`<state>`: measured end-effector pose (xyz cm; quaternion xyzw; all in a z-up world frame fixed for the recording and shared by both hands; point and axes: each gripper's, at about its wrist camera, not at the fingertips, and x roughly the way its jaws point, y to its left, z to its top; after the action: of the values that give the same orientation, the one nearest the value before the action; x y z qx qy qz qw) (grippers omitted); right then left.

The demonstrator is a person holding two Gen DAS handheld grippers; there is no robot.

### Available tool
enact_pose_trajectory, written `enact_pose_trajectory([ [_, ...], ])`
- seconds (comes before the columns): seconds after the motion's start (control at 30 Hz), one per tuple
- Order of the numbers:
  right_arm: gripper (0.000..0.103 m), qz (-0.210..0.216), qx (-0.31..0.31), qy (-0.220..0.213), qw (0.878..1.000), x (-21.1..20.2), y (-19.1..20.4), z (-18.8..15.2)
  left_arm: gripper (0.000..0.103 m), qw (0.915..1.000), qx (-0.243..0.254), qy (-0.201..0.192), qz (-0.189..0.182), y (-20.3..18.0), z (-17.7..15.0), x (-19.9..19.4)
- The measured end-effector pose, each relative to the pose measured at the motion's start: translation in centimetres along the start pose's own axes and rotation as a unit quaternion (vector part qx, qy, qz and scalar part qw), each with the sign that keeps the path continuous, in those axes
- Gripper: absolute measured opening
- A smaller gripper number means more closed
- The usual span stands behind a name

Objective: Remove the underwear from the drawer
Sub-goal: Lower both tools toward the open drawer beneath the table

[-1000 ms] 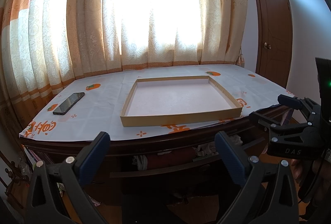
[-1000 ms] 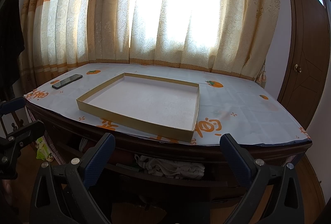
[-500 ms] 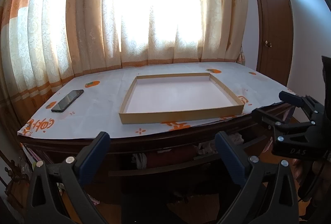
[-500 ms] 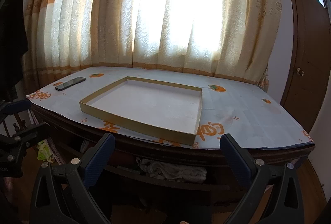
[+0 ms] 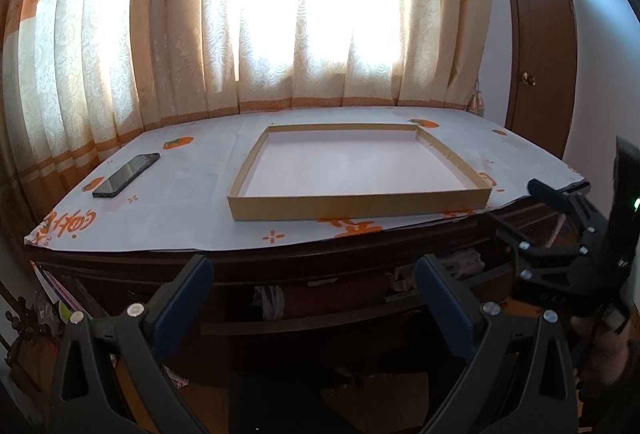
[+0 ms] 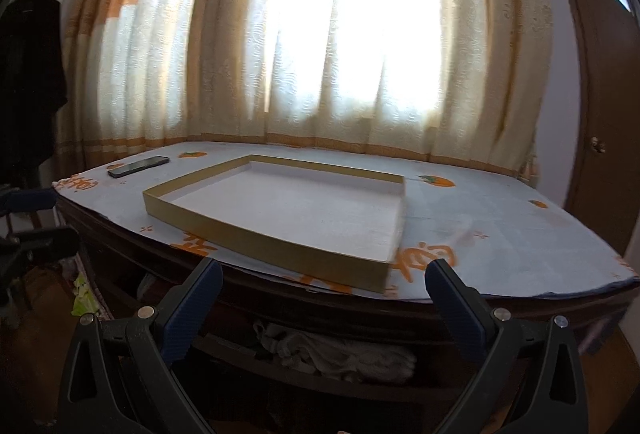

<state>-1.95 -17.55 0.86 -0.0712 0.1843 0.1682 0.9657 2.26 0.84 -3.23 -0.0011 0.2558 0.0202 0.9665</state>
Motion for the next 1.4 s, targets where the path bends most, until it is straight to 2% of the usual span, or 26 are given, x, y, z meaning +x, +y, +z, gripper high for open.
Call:
enact_pose_trajectory([
  [0.23,0.102,0.007,-0.038,-0.055,0.998,1.9,1.0,-1.8,0.103,0.9998,-0.02,0.001,0.005,0.9,-0.2,0.8],
  [0.67,0.102,0.002,-0.062,-0.106,0.992,3.5,0.5,-4.3,0.103,0.9991,-0.04,-0.003,0.01,2.4,-0.2,1.1],
  [0.93,0.102,-0.019,-0.073,-0.104,0.992,4.4,-0.7,-4.9,0.103,0.999,-0.043,-0.003,0.012,2.6,-0.4,1.2],
  [1.23,0.102,-0.008,-0.075,-0.112,0.991,4.4,-1.2,-5.3,0.103,0.999,-0.044,0.0,0.011,2.4,-0.6,1.1],
  [1.4,0.102,-0.007,-0.077,-0.09,0.993,4.6,-1.1,-5.5,0.103,0.9992,-0.039,0.002,0.01,2.0,-0.6,1.0],
])
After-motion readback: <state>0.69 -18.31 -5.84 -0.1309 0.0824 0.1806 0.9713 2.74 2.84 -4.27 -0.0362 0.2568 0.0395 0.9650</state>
